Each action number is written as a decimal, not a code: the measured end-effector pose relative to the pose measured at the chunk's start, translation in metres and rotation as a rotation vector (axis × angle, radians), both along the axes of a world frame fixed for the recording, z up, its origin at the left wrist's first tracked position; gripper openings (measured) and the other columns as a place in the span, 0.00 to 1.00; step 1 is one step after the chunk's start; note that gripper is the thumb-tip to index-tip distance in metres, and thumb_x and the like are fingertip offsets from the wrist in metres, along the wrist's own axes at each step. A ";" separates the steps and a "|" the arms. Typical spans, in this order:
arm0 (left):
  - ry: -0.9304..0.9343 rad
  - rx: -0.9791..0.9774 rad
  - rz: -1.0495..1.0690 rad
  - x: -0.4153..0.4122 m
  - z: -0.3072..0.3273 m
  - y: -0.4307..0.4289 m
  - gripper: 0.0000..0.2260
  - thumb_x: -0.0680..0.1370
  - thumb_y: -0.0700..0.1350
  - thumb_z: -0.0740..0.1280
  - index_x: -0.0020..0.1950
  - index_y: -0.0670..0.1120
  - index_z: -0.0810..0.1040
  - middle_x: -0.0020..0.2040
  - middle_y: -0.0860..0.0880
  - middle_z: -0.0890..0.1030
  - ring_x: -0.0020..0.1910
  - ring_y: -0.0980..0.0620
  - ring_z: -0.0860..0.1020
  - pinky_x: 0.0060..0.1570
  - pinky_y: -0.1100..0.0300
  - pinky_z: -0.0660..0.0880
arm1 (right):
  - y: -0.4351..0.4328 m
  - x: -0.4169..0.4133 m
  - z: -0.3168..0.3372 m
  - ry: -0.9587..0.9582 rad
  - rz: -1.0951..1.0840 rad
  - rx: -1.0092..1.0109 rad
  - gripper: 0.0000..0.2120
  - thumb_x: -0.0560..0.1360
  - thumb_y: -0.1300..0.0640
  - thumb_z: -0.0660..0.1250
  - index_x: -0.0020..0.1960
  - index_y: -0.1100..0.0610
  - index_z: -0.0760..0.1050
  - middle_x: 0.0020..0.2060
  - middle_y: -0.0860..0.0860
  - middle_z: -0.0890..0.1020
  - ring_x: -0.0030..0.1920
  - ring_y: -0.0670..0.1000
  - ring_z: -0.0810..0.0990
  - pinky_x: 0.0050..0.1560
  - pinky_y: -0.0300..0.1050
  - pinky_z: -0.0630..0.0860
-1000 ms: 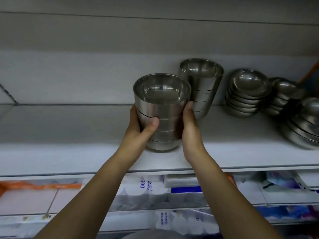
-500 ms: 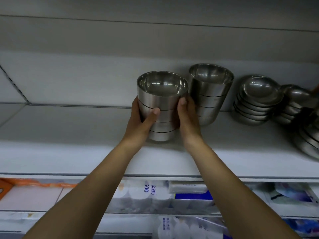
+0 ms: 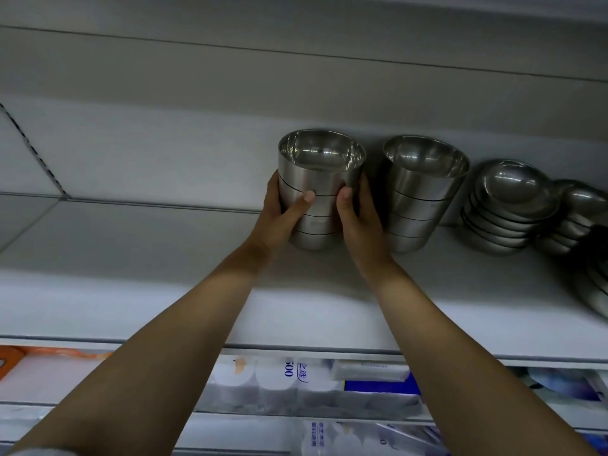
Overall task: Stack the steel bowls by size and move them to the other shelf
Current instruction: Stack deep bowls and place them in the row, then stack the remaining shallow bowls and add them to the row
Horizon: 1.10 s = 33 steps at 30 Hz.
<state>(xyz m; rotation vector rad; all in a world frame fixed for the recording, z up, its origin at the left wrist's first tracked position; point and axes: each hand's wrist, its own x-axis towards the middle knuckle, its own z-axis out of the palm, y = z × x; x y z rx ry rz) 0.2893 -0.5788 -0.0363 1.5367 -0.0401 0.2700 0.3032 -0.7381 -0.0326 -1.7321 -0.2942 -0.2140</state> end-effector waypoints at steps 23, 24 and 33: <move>0.116 1.007 -0.117 -0.063 -0.019 0.173 0.30 0.78 0.60 0.71 0.79 0.58 0.68 0.79 0.52 0.68 0.78 0.52 0.63 0.69 0.64 0.60 | 0.100 -0.123 -0.022 0.045 -0.499 -0.352 0.24 0.76 0.48 0.75 0.70 0.55 0.78 0.67 0.51 0.81 0.67 0.49 0.76 0.61 0.25 0.64; 0.115 1.001 -0.109 -0.070 -0.020 0.180 0.30 0.77 0.59 0.71 0.78 0.59 0.68 0.79 0.52 0.68 0.77 0.53 0.64 0.68 0.65 0.59 | 0.109 -0.130 -0.023 0.039 -0.487 -0.397 0.25 0.76 0.47 0.75 0.70 0.55 0.78 0.68 0.51 0.80 0.68 0.50 0.76 0.64 0.29 0.64; 0.078 1.015 0.131 -0.165 -0.011 0.266 0.31 0.72 0.60 0.67 0.72 0.48 0.78 0.71 0.47 0.78 0.74 0.45 0.71 0.69 0.53 0.69 | 0.184 -0.170 -0.012 0.176 -0.216 -0.696 0.38 0.77 0.41 0.71 0.81 0.52 0.62 0.81 0.52 0.63 0.82 0.53 0.55 0.79 0.49 0.59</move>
